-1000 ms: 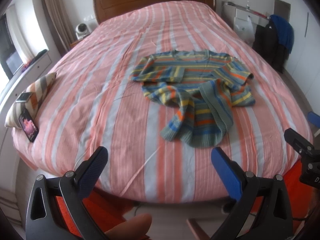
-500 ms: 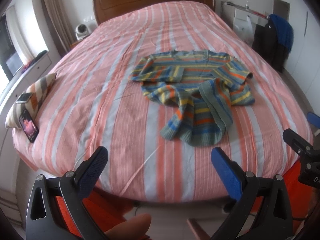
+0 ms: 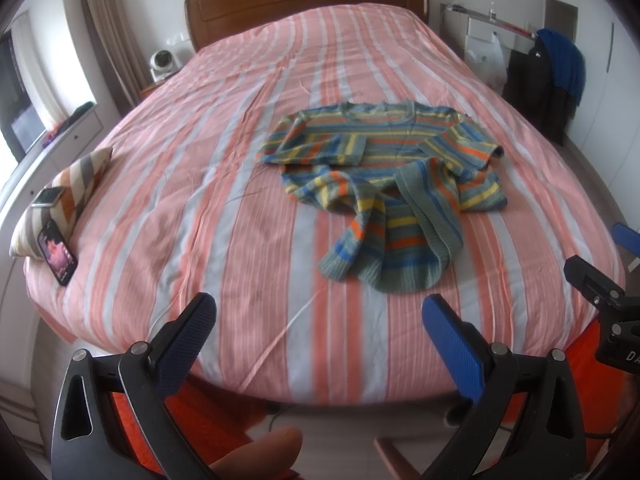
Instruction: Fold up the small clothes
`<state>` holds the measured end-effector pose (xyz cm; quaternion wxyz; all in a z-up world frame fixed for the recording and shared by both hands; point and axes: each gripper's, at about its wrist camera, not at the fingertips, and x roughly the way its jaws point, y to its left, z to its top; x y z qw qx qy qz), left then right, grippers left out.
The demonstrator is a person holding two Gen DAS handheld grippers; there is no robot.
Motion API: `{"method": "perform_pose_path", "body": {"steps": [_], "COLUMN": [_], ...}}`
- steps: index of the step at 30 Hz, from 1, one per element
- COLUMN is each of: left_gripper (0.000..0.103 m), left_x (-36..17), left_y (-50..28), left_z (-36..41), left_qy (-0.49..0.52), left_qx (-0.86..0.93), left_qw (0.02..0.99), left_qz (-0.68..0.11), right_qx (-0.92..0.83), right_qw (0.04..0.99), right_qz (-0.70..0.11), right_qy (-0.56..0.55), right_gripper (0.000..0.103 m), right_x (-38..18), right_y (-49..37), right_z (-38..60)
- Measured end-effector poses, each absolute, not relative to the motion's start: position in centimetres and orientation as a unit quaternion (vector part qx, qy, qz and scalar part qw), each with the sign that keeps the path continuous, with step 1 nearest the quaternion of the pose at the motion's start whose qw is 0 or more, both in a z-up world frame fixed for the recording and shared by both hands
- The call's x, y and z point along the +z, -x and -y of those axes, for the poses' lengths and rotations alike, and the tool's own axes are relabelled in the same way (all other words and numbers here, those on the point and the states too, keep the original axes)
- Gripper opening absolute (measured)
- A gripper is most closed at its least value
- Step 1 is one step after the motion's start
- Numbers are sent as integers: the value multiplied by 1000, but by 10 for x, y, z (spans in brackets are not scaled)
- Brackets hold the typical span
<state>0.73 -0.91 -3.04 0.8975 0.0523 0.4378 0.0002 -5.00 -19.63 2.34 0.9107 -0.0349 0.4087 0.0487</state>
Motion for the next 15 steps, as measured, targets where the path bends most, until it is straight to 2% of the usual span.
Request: {"method": "perform_pose_path", "body": {"steps": [15], "left_gripper": [103], "left_x": [-30], "left_y": [-6], "left_z": [12], "left_qy": [-52], "left_qx": [0], "left_qw": [897], "left_qz": [-439], "right_qx": [42], "right_qw": [911], "right_qz": [-410], "right_qy": [34], "right_gripper": [103], "right_x": [25], "right_y": [49], "right_z": [198]}}
